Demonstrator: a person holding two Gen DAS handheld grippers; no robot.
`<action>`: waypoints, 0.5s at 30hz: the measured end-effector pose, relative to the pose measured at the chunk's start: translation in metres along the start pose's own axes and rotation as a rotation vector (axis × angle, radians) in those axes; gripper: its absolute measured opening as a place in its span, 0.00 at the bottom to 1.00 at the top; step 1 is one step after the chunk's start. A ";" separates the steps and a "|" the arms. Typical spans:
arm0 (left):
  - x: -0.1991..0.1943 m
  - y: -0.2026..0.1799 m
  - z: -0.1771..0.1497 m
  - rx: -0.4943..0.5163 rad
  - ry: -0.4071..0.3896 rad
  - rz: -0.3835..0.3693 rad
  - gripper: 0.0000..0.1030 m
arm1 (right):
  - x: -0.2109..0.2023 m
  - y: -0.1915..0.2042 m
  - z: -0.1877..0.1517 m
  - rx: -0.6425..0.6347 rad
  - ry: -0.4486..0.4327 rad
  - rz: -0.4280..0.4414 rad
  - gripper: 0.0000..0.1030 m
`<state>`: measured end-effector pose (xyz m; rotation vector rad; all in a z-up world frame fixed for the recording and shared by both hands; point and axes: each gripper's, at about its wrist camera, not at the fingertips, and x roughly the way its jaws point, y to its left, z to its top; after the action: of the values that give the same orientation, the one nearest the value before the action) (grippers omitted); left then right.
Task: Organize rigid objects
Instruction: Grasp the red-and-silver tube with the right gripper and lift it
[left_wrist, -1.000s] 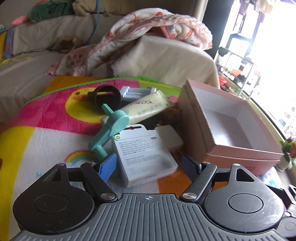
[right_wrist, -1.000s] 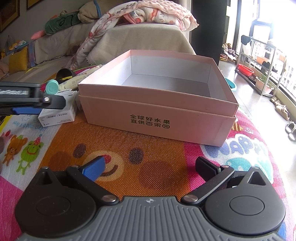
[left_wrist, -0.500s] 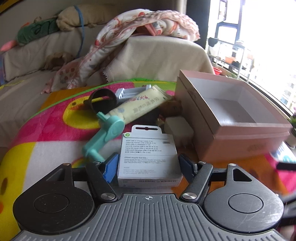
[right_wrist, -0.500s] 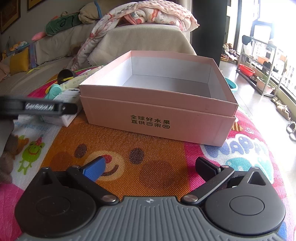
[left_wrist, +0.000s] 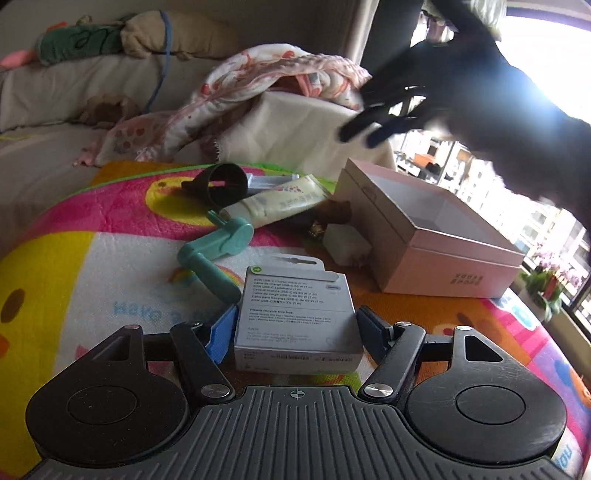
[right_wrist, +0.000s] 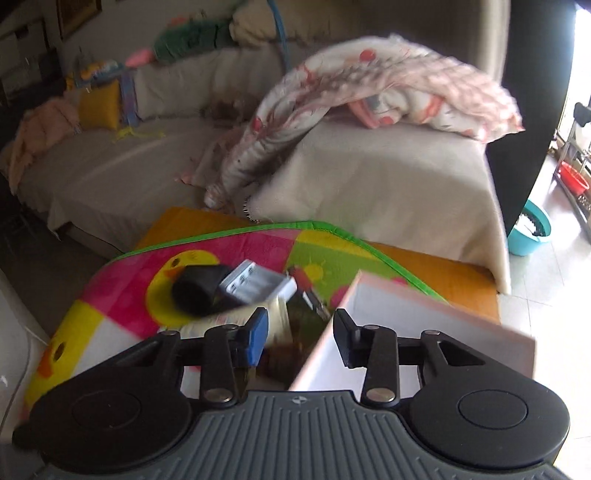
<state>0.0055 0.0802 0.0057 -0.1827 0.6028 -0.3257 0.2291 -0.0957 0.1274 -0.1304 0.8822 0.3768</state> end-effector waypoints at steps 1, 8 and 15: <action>0.000 0.002 0.000 -0.009 -0.002 -0.014 0.73 | 0.019 0.005 0.015 -0.014 0.025 -0.024 0.37; 0.000 0.016 0.000 -0.091 -0.014 -0.067 0.73 | 0.126 0.020 0.045 -0.108 0.231 -0.147 0.33; -0.001 0.020 0.000 -0.117 -0.015 -0.084 0.73 | 0.156 0.031 0.040 -0.163 0.271 -0.168 0.29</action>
<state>0.0098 0.0990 0.0005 -0.3230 0.6011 -0.3700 0.3361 -0.0146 0.0336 -0.4107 1.0987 0.2772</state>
